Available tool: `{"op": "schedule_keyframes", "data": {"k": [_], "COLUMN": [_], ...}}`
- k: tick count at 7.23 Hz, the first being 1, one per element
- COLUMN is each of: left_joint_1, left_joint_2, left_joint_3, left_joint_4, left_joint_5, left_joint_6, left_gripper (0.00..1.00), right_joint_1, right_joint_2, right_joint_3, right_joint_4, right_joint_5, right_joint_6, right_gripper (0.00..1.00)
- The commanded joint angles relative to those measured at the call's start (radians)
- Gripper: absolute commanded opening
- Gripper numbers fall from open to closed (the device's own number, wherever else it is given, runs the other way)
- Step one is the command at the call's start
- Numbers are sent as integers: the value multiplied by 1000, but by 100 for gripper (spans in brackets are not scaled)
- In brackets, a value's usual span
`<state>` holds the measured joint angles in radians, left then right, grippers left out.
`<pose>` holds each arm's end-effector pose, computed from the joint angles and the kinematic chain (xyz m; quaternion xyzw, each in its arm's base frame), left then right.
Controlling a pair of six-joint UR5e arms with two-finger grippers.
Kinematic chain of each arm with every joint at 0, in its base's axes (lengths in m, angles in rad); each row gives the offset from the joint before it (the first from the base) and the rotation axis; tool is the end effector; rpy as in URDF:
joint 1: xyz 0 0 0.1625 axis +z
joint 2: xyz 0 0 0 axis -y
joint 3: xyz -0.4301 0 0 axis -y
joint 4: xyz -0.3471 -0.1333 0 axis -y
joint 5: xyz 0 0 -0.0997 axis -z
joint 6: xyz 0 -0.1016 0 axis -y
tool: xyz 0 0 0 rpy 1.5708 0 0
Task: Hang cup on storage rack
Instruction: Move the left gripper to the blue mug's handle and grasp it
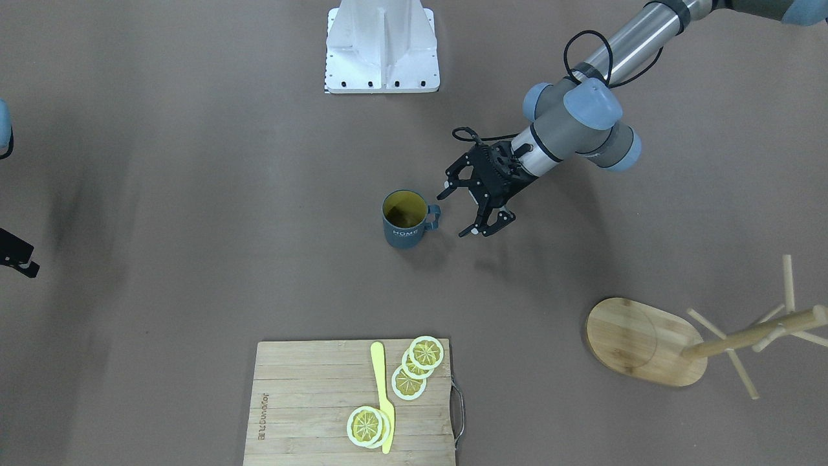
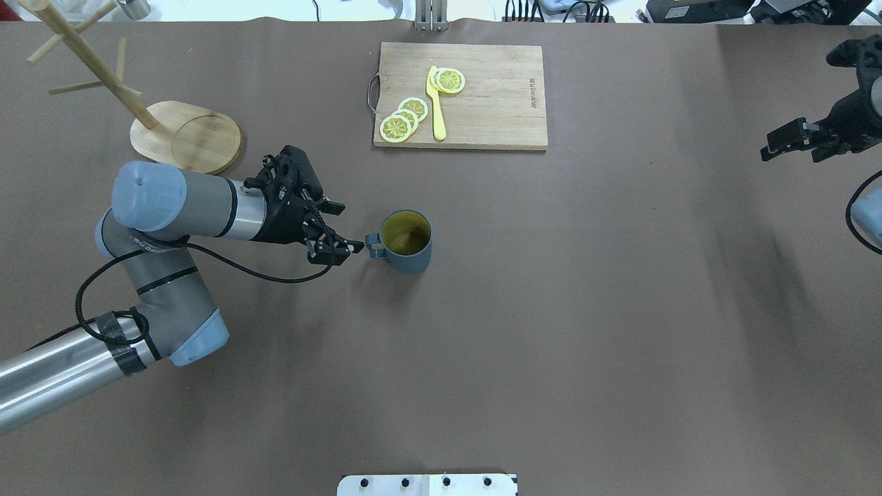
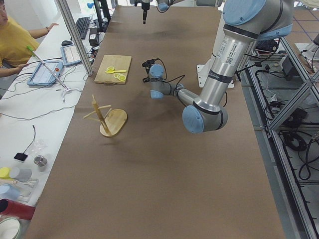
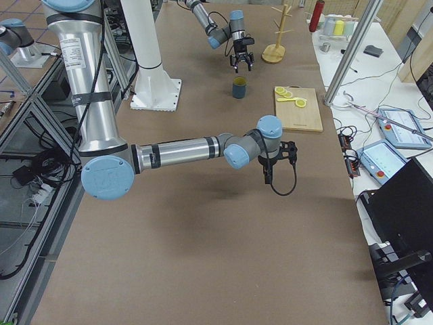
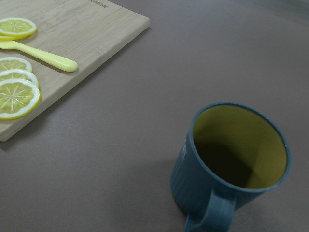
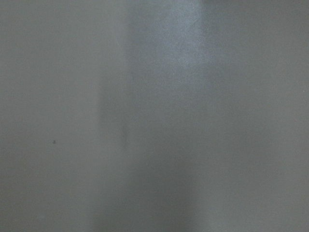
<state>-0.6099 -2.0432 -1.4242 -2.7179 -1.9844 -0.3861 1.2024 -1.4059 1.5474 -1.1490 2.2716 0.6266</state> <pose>0.4609 -0.4349 0.3443 0.4189 0.5289 0.3378 0.6562 -0.1312 -0.5282 0.5502 0.0720 -0.4144 0.0215 0.9070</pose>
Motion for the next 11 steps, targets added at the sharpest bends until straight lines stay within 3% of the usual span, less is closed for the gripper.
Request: {"op": "schedule_keyframes", "data": {"k": [1,2,3,6,7,9,11], "left_joint_1": [16,16,16,16,16,15,-2], "left_joint_2": [-8,-8,-8,-32,-32,-22,-22], "left_joint_3": [1,1,1,17,19,7,-33], "left_joint_4": [1,1,1,1,1,0,-3], "left_joint_5": [2,2,2,2,2,2,6], "left_joint_6": [0,1,1,4,3,-42,-206], "left_gripper": [80,60,47,44,33,0,0], "right_joint_1": [-1,-1,-1,-1,-1,-1,-1], "right_joint_2": [1,1,1,2,4,7,8], "right_joint_3": [-3,-3,-9,-16,-15,-15,-13], "right_joint_4": [0,0,0,0,0,0,0], "right_joint_5": [0,8,9,9,9,9,9], "right_joint_6": [2,2,2,2,4,4,5], "right_gripper": [100,100,100,100,100,100,100]}}
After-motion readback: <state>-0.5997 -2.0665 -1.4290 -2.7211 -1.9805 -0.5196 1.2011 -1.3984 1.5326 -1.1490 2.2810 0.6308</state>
